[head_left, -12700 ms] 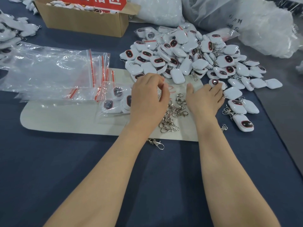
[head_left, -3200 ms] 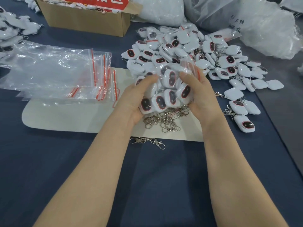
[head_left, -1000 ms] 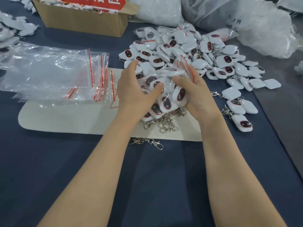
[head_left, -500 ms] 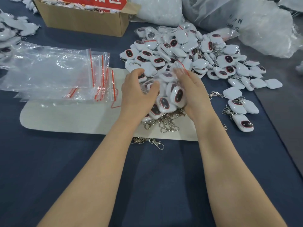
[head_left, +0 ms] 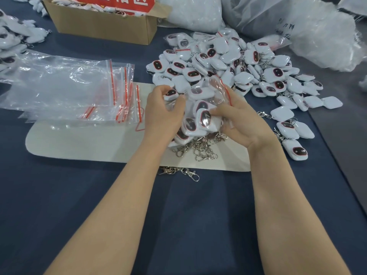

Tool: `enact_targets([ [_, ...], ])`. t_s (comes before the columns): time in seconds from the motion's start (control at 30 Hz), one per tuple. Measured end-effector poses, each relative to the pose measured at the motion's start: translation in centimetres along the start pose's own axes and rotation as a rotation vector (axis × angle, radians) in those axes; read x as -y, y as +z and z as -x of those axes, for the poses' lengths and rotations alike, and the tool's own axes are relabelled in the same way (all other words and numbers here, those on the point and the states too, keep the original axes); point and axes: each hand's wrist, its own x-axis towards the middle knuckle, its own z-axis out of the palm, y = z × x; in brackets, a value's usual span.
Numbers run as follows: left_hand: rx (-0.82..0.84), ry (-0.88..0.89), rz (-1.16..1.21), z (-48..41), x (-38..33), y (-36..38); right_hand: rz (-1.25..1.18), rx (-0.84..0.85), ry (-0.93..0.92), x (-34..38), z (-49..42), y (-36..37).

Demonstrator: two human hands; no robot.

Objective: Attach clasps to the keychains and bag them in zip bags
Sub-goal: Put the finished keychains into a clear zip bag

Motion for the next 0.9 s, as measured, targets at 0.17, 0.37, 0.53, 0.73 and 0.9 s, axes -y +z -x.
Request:
enact_targets([
  [0.17,-0.029,-0.033,-0.055,-0.2,-0.4,-0.7,0.018,-0.113,-0.04,0.2,0.1,0.7],
  [0.37,0.462,-0.071,0.131,0.8,-2.3,-2.7,0.018,-0.031,-0.129,1.2,1.1,0.9],
  [0.53,0.41,-0.159,0.201,0.4,-1.7,-1.8,0.413,-0.035,-0.065,0.9,0.6,1.4],
  [0.73,0.277,-0.127,0.117,0.1,-0.7,-0.9,0.631,-0.303,-0.106,0.3,-0.1,1.8],
  [0.9,0.207,-0.11,0.147,0.1,-0.8,-0.6,0.712,-0.291,-0.082,-0.2,-0.4,2.5],
])
